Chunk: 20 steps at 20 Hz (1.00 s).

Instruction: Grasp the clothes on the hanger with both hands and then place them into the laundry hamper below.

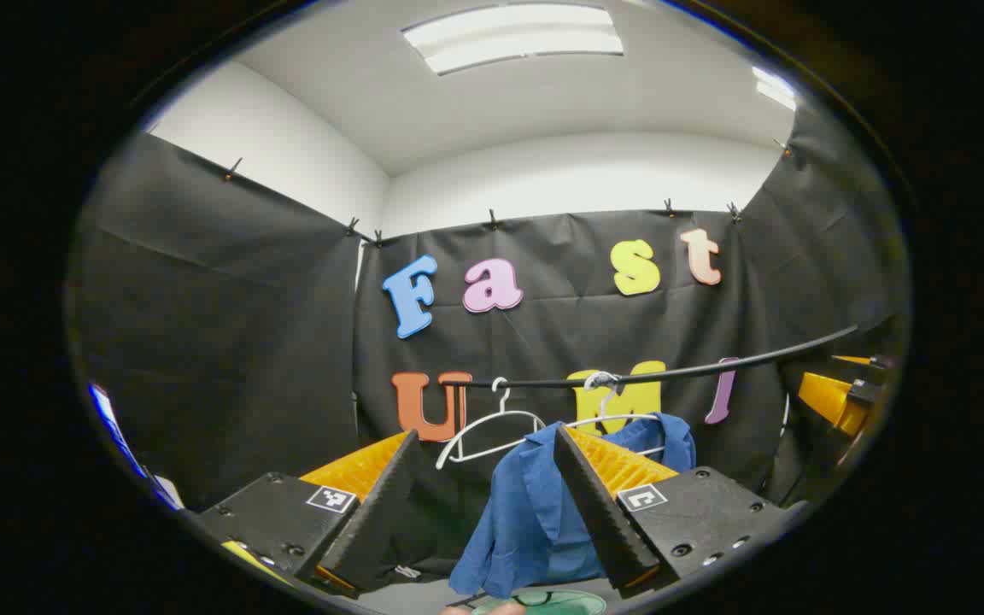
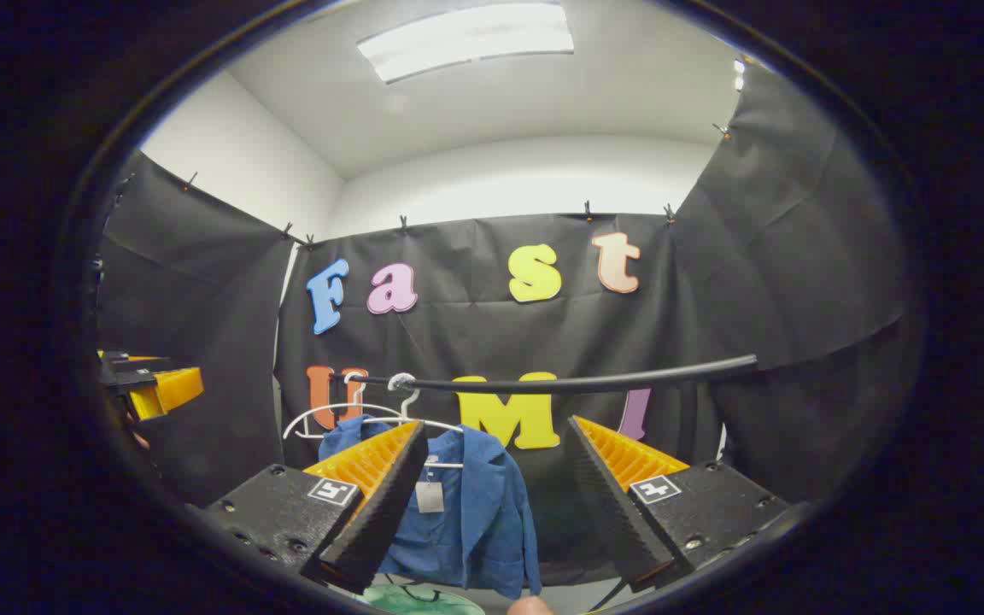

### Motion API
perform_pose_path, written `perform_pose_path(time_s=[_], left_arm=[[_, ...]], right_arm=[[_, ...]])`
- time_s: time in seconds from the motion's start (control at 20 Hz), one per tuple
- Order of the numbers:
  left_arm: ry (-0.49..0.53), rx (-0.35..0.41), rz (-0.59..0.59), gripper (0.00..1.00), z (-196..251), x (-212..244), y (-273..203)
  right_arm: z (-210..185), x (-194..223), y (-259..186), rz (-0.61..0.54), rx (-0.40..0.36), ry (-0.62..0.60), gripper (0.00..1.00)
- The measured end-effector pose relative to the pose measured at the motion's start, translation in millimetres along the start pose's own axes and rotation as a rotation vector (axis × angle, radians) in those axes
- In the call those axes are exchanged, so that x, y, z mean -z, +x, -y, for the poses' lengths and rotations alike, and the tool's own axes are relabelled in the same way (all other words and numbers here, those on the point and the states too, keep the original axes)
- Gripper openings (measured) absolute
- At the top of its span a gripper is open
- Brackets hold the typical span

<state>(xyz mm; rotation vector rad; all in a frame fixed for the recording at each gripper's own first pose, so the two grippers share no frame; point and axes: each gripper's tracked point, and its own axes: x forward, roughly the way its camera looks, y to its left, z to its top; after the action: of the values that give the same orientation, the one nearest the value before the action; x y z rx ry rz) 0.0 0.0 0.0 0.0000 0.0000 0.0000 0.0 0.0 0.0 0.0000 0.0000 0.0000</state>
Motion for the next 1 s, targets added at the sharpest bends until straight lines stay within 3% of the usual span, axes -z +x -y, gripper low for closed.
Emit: perform_pose_path(time_s=[0.25,0.55,0.7,1.0], left_arm=[[0.022,-0.003,0.022,1.00,-10.5,-0.9,9.1],[-0.054,0.045,0.016,1.00,-12.4,6.0,18.1],[-0.064,0.098,0.019,1.00,-4.9,10.9,24.2],[-0.037,0.123,-0.025,1.00,-6.4,42.5,49.2]], right_arm=[[-15.3,-3.7,16.2,-0.005,0.001,-0.007,1.00],[-18.6,2.7,28.1,-0.022,0.030,0.001,1.00],[-19.1,18.8,32.8,-0.047,0.057,0.009,1.00],[-26.8,52.5,49.1,-0.110,0.125,0.002,1.00]])
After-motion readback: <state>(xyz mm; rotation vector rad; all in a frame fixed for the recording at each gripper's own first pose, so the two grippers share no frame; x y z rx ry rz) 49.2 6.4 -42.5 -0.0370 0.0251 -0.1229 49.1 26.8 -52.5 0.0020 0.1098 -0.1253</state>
